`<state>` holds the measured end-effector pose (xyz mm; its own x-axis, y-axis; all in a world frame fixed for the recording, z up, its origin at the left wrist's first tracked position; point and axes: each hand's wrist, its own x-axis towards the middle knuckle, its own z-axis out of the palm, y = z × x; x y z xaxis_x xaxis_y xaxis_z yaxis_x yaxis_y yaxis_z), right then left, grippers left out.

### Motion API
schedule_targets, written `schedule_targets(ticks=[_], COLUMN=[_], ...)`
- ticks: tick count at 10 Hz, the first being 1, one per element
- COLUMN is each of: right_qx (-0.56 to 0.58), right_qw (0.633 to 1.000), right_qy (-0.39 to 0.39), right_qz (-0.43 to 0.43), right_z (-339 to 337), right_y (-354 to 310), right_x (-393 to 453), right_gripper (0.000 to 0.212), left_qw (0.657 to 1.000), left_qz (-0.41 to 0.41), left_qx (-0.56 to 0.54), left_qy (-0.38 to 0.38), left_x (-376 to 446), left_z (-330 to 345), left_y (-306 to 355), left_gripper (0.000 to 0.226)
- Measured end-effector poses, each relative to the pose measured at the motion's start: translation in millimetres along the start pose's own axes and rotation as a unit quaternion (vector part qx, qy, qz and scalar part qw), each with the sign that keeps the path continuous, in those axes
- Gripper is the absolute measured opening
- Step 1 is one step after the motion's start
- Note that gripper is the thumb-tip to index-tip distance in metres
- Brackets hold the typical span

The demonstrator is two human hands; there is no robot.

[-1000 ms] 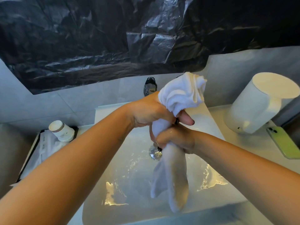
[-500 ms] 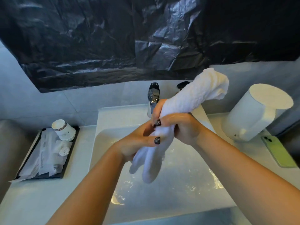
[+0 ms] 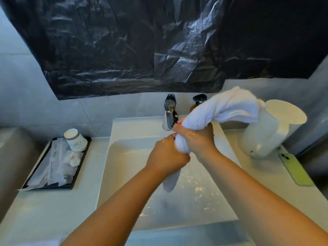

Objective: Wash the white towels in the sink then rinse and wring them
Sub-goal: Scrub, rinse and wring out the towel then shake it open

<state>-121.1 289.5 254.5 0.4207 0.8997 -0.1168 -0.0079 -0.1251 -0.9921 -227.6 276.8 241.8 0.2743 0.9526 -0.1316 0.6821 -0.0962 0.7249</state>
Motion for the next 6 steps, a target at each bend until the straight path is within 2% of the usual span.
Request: schedule_targets(ticks=[1, 2, 3, 4, 5, 6], right_qx=[-0.011, -0.025, -0.069, -0.202, -0.290, -0.291], right_qw=[0.997, 0.999, 0.985, 0.956, 0.903, 0.869], right_qy=[0.051, -0.026, -0.130, -0.087, 0.000, 0.014], right_qz=[0.053, 0.022, -0.094, -0.192, -0.317, -0.401], right_z=[-2.7, -11.7, -57.1, -95.7, -114.7, -109.3], right_y=[13.8, 10.7, 0.2, 15.6, 42.6, 74.4], right_x=[-4.4, -16.4, -34.7, -46.1, -49.9, -49.4], right_gripper=[0.058, 0.065, 0.026, 0.032, 0.060, 0.075], left_qw=[0.990, 0.999, 0.994, 0.985, 0.970, 0.938], left_qz=[-0.011, 0.026, 0.028, 0.045, 0.050, 0.020], left_qx=[0.143, 0.010, -0.104, -0.144, -0.187, -0.266], left_qy=[0.007, 0.033, -0.006, -0.086, -0.148, -0.222], left_x=[-4.7, -10.3, -10.7, -7.8, -5.7, -0.2], left_z=[10.7, 12.1, -0.1, -19.0, -34.1, -37.0], left_y=[1.5, -2.1, 1.3, 12.9, 29.4, 38.0], left_gripper=[0.054, 0.032, 0.020, 0.022, 0.023, 0.039])
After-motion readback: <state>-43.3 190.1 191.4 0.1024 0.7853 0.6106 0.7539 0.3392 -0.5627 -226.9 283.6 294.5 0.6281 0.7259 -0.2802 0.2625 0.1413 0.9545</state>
